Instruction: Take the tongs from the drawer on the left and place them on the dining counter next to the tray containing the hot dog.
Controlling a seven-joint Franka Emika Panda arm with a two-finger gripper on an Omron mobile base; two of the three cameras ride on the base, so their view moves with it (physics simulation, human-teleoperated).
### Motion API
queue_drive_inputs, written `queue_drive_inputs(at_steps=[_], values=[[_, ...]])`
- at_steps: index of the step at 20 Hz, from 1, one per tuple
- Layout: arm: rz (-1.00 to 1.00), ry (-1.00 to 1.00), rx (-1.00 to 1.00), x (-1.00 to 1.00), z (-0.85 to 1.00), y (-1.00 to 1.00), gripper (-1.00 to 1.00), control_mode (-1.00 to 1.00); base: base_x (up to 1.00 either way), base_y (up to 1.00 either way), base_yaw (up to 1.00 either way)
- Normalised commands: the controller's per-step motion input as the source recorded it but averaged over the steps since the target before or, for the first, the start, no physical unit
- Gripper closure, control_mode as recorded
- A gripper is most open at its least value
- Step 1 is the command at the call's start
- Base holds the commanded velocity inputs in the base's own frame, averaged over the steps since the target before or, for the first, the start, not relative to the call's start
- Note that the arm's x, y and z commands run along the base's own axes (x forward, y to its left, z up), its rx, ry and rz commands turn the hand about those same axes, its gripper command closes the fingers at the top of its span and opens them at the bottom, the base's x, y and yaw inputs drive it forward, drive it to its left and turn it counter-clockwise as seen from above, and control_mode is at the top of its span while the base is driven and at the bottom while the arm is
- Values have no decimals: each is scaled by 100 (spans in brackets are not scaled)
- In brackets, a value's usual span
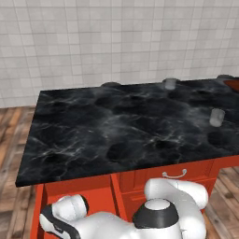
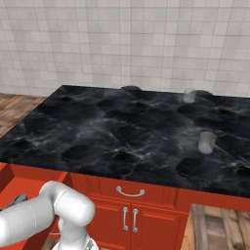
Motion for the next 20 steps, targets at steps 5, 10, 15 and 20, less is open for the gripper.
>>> queue_drive_inputs(at_steps=[5,10,15,20], values=[[0,0,-6,-64,-13,2,-100,-100,0,0,0],[1,2,-9,-58,-2,3,-100,-100,0,0,0],[1,3,-10,-55,0,3,-100,-100,0,0,0],[0,0,-5,-29,11,-4,-100,-100,0,0,0]])
